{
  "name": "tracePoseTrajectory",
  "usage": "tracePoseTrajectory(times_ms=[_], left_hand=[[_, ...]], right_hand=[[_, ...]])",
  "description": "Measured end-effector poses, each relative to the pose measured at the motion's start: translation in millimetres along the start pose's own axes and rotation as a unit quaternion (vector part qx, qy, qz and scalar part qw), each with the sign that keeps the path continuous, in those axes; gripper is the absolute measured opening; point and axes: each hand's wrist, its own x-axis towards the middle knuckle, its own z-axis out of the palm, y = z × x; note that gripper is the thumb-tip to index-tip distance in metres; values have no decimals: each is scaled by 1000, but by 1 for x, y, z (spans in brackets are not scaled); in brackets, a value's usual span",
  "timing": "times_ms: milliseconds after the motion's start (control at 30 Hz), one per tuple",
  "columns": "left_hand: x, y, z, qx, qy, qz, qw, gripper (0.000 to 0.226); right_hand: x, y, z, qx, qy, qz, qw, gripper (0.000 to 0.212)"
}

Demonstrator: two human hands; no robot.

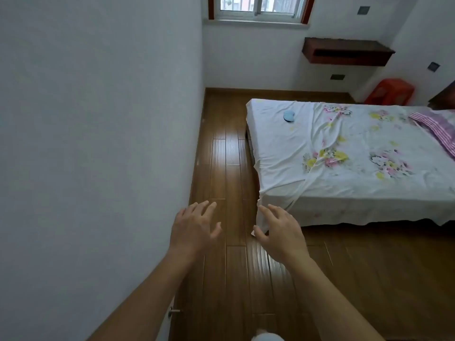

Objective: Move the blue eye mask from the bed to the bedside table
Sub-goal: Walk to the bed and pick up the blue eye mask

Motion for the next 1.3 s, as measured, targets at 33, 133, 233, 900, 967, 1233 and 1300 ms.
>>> tracePoseTrajectory(times_ms=[33, 133, 233, 900, 967, 1233, 1300], left_hand=[[7, -1, 0, -6, -6, 4, 1000, 58], [33, -2, 7, -2, 2, 12, 1000, 57], [68, -2, 11, 5, 9, 13, 1000, 57], [383, 33, 31, -3, 11, -37, 999, 57], [409, 28, 34, -1, 5, -41, 999, 57], [537, -11, 54, -17, -8, -32, 999, 57], [578, -27, 55, -20, -6, -24, 999, 57]], right_hand=[[7, 1, 0, 9, -1, 3, 1000, 62], [32, 9, 1, 11, -3, 14, 1000, 62], [67, 16, 4, 15, 0, 14, 1000, 61], [391, 94, -27, 54, -7, -6, 998, 60], [418, 94, -26, 56, -9, -7, 998, 59], [545, 85, -5, 56, -28, 10, 998, 59], [585, 78, -3, 60, -27, 19, 998, 59]])
